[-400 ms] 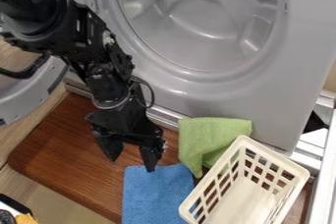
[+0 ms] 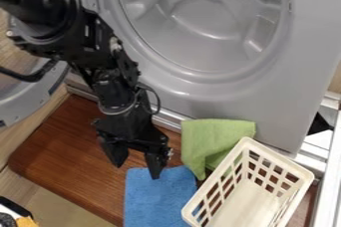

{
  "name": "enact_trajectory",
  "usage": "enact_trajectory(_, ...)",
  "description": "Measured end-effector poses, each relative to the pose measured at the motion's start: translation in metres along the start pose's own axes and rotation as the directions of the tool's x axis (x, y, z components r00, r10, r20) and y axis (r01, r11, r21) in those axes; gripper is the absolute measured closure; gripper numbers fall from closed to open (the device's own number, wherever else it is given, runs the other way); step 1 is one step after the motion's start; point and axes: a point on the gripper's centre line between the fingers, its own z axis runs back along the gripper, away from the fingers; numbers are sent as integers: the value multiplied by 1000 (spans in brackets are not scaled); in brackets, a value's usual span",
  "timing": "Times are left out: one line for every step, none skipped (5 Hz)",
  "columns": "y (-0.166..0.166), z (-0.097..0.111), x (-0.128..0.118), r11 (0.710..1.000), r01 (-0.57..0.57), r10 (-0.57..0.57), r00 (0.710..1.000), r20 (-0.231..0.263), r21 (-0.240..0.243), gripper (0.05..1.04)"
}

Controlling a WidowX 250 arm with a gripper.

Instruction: Put the green cloth in the washing machine

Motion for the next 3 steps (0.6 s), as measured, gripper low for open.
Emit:
enact_trajectory(0, -3, 6, 1000, 20, -20, 1000, 9, 1, 83)
enact_trajectory(-1, -7, 16, 998, 64, -64, 997, 52, -7, 83)
enact_trajectory(-3, -11, 28, 992, 128, -125, 986, 112, -16, 83)
